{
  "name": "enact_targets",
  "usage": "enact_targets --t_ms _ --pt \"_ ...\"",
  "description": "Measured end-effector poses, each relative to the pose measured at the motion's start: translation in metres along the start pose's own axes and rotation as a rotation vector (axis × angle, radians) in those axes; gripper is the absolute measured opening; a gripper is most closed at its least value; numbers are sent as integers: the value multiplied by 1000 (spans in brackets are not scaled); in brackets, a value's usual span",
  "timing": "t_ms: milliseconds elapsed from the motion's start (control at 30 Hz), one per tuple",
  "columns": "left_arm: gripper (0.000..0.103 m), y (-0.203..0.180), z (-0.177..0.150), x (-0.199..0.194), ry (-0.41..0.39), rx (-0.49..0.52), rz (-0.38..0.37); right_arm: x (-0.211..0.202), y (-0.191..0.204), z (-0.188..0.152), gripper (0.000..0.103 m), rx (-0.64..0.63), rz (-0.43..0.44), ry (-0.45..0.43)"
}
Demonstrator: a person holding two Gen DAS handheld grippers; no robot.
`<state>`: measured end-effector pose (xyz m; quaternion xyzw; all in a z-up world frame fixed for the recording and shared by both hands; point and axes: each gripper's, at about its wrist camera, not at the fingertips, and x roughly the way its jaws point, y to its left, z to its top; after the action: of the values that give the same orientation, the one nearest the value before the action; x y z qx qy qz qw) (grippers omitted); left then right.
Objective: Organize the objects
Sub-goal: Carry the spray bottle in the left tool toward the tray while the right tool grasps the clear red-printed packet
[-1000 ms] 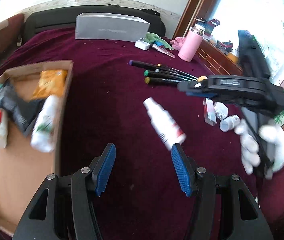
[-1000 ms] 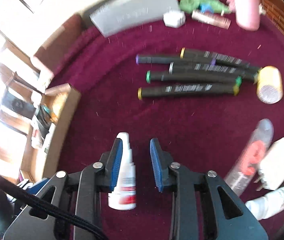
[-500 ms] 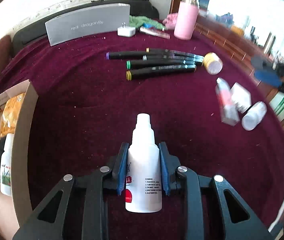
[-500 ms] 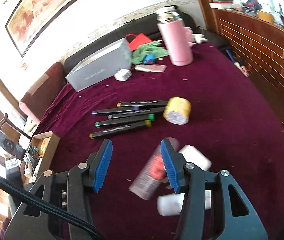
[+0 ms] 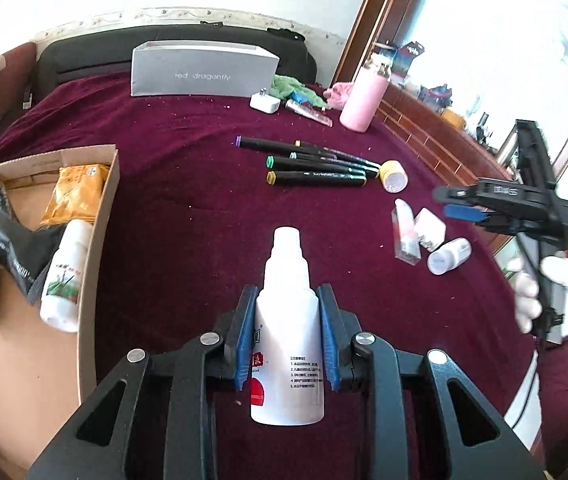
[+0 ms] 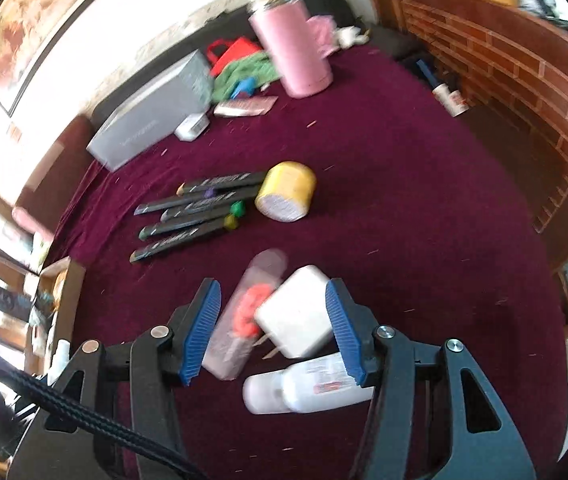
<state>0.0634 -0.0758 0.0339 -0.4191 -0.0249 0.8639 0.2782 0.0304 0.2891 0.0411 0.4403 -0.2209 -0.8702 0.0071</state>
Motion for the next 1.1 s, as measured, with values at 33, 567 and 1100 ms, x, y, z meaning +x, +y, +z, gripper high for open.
enact_targets --t_ms 33,567,1100 --pt "25 1 -1 -3 -4 -5 -12 4 5 0 54 -3 4 12" --pt "25 43 -16 -23 -45 -96 -67 78 74 -15 44 -243 -334 212" --pt "25 102 -34 -83 -128 -221 61 26 61 -37 25 -66 -54 80"
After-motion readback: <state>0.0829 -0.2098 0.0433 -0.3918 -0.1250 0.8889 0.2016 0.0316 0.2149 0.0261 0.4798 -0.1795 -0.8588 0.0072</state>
